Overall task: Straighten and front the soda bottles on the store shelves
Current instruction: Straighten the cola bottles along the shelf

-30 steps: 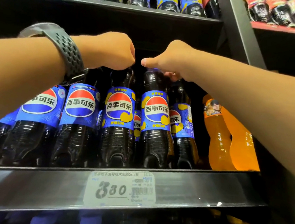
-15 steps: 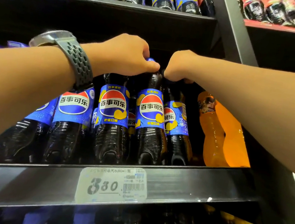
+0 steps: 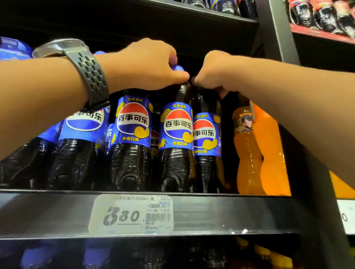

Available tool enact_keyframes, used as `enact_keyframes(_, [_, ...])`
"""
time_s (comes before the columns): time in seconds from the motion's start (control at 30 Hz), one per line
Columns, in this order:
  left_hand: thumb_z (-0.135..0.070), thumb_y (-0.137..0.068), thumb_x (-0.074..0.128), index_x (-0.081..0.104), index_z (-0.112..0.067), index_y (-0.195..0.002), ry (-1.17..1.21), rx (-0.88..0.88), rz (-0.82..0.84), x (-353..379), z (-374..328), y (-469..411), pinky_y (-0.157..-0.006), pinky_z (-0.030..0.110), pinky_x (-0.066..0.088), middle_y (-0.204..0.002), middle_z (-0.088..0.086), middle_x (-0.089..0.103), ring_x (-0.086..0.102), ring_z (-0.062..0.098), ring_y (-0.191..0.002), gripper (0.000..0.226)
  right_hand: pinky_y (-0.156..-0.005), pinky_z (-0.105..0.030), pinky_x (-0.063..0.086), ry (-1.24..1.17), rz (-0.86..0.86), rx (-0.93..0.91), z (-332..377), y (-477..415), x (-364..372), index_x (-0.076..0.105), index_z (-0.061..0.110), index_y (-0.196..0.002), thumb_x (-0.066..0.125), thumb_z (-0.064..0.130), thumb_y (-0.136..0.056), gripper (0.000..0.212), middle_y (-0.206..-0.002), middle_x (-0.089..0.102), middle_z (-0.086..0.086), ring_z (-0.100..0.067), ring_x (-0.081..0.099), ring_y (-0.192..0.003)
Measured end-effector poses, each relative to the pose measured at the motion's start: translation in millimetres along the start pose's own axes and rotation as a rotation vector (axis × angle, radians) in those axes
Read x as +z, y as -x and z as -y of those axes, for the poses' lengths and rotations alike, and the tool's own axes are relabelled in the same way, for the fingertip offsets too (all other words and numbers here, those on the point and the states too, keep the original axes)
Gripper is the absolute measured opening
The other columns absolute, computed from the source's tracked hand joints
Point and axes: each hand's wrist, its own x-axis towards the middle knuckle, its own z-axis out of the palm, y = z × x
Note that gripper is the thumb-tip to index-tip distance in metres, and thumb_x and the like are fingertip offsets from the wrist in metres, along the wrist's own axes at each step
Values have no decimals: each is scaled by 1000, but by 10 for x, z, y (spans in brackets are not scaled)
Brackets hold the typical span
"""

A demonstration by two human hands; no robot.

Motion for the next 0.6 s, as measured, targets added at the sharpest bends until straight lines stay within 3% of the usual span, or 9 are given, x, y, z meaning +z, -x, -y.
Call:
enact_keyframes(0.17, [-59, -87, 52, 59, -19, -124, 7, 1, -2, -8, -2, 11, -92, 41, 47, -116, 5, 66, 58, 26, -106, 55, -78, -48, 57, -92, -23, 13, -79, 22, -106, 55, -2, -113, 54, 17, -96, 26, -109, 62, -22, -38, 65, -88])
enact_keyframes(0.43, [-60, -86, 53, 55, -16, -128, 4, -3, -7, -3, 7, -5, -86, 36, 45, -117, 5, 65, 58, 24, -107, 61, -74, -44, 57, -153, -1, 8, -170, 86, -242, 52, 6, -87, 54, 16, -95, 13, -101, 61, -18, -33, 62, -79])
enact_keyframes(0.6, [-58, -88, 50, 55, -16, -128, -9, -1, -11, -10, -24, 21, -88, 37, 45, -119, 6, 65, 58, 26, -109, 59, -68, -39, 56, -193, 1, -76, -130, 130, -233, 58, 7, -100, 55, 27, -96, 21, -93, 61, -12, -29, 62, -81])
